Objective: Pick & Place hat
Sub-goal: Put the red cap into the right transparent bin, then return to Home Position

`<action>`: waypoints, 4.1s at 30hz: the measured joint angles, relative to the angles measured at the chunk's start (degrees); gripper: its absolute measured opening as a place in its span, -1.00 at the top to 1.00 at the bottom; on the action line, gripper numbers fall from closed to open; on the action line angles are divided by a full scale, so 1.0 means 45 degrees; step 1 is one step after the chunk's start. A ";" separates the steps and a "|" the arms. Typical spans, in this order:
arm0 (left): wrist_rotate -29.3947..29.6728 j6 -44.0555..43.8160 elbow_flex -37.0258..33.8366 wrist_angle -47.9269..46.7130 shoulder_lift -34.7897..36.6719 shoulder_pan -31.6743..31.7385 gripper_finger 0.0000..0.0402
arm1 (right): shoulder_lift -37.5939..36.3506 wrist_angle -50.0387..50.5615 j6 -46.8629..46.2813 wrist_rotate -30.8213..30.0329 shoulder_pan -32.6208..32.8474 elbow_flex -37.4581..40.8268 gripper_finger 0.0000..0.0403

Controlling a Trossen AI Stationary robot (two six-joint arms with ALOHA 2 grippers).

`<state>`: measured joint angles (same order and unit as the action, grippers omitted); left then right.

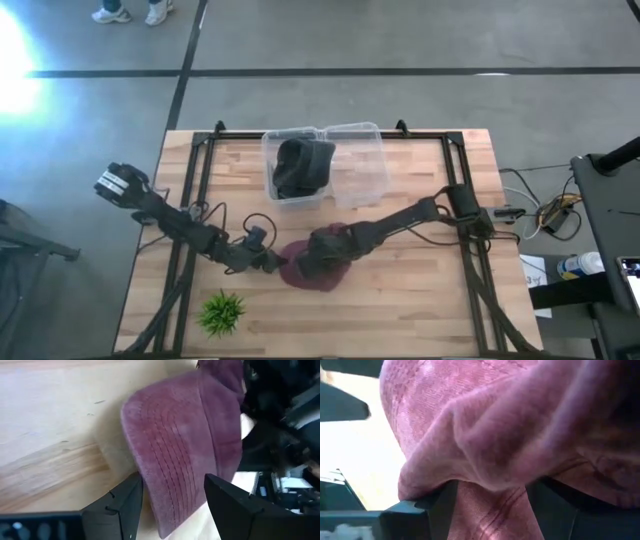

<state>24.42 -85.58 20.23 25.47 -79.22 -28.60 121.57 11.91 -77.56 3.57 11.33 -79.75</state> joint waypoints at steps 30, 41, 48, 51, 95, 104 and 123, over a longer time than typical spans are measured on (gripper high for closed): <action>-0.0221 0.3393 0.1161 0.1531 0.0127 0.0166 0.97 | -0.4382 0.3709 -0.0069 -0.2608 0.1276 0.0078 -0.13; -0.0215 0.7760 0.6273 -0.0820 0.0827 0.1151 0.97 | -0.9436 0.7975 -0.2680 -1.0111 0.4834 0.0073 -0.13; 0.1764 0.9950 1.0972 -0.7225 0.0830 0.3137 0.97 | -0.9981 1.1325 -0.4644 -1.0511 0.5912 0.0107 -0.13; 0.1118 0.9764 1.2148 -0.8607 0.0500 0.4904 0.97 | -0.9978 1.2661 -0.5292 -1.0427 0.5940 0.0132 -0.13; -0.3503 1.2073 2.3370 -1.8815 -0.6627 0.9748 0.40 | -1.8276 1.2982 -0.0956 -1.2248 0.5863 0.5365 -0.13; -0.1394 1.6370 2.0935 -1.7381 -0.2944 0.7613 0.40 | -1.8484 1.1313 0.1570 -1.2867 0.5862 0.5395 -0.13; -0.4270 1.3626 0.5599 -0.9470 0.8706 0.6930 0.40 | -1.9004 0.2808 0.8670 -1.3312 0.5448 0.8059 -0.13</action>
<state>5.21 -24.26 45.42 -17.15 -40.04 2.58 36.05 24.54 -38.54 -56.33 35.85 -43.48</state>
